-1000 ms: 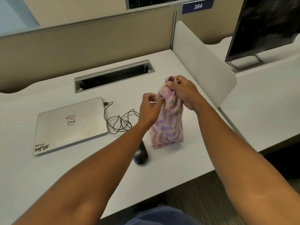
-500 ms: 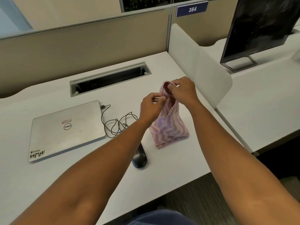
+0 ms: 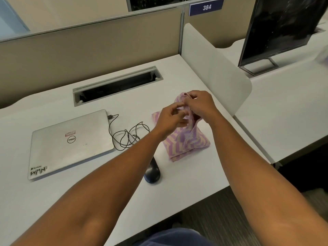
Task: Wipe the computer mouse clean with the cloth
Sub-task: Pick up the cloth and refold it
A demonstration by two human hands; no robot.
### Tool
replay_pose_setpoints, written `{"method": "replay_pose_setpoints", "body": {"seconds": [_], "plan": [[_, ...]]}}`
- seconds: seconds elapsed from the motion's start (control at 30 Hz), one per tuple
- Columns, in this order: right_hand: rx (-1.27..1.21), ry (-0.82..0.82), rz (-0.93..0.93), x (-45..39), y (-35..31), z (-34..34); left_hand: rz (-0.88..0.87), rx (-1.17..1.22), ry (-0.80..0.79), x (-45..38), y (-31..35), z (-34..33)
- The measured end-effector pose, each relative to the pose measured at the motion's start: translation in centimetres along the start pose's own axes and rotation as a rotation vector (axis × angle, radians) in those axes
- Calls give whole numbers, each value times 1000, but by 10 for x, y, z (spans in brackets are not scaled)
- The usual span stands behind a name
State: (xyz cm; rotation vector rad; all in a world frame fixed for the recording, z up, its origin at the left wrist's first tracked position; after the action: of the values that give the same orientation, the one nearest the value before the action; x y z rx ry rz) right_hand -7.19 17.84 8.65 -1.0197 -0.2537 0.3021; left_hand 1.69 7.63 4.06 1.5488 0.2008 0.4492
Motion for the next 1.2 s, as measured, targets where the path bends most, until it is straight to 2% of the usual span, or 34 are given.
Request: {"method": "replay_pose_setpoints", "body": {"seconds": [0.07, 0.17, 0.27, 0.33, 0.63, 0.93, 1.13, 1.2], "plan": [[51, 42, 18, -3, 4, 2, 52, -12, 86, 0, -9, 6], [192, 81, 55, -8, 11, 4, 166, -220, 310, -6, -37, 19], [202, 107, 31, -14, 21, 4, 350, -360, 313, -13, -59, 23], [177, 120, 15, -18, 25, 5, 414, -403, 292, -20, -67, 22], [131, 167, -2, -31, 31, 1, 278, -772, 322, -70, -72, 25], [146, 98, -12, -43, 33, -17, 407, -992, 280, -98, -76, 35], [148, 70, -72, -43, 35, -18, 412, -1110, 327, -96, -68, 38], [140, 107, -88, -42, 32, -13, 355, -988, 335, -96, -61, 36]]}}
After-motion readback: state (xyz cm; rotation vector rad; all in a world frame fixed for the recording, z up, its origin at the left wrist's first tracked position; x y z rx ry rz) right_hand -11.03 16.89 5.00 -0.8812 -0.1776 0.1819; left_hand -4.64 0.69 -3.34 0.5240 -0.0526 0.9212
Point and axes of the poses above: each hand's wrist, its own x-axis away from the middle knuckle, its own z-axis out of the back of the hand, y = z × x, the point moved 1 cm from there along -x, towards the middle knuckle, and after that the axes turned 4 degrees about y, right-handed, at the moved point
